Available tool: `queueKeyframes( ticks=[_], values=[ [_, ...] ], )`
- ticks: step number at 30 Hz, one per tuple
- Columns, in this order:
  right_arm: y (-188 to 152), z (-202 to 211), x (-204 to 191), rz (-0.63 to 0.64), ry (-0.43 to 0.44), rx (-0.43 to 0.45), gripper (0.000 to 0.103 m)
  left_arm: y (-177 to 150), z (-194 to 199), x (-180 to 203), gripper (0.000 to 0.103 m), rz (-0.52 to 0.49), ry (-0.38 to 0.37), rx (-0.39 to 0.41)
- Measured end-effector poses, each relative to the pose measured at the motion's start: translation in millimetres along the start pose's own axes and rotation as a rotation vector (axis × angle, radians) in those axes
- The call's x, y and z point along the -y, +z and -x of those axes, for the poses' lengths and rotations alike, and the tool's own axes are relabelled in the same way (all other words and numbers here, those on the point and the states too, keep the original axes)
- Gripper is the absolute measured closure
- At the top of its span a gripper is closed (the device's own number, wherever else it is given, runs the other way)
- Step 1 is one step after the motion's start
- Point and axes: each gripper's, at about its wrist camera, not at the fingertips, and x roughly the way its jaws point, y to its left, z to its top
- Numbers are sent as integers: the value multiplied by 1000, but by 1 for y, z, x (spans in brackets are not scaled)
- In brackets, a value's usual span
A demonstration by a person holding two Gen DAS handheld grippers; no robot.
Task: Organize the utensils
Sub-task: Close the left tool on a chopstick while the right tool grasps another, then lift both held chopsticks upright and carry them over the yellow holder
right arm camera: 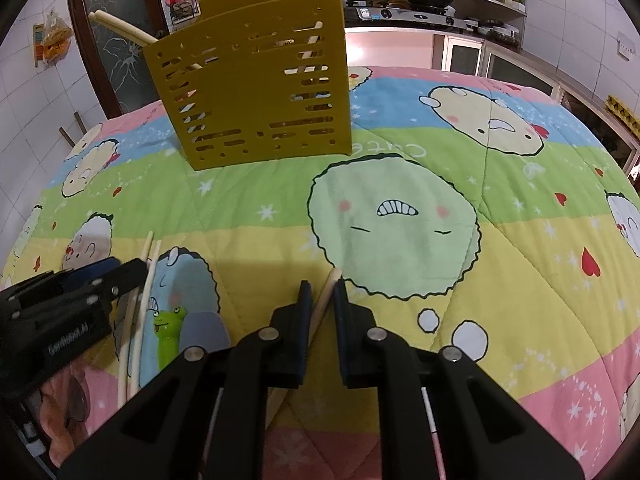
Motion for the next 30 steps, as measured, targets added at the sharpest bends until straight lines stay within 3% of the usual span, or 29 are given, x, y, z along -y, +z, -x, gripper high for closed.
queueKeyframes(
  ticks=[5,10,15,30],
  values=[
    [1,-1,-1,-11,-9,-6,91,7,-8,5,76,-21,18,-26],
    [7,-4,-3,-40,-2,-14,94,16,-13,5,94,-10,12,-35],
    [14,0,-2,-76,18,12,95,21,-12,-1,95,28,-29,-26],
    [49,66,6,-90,66,243,96,42,63,2,99,18,-112,211]
  ],
)
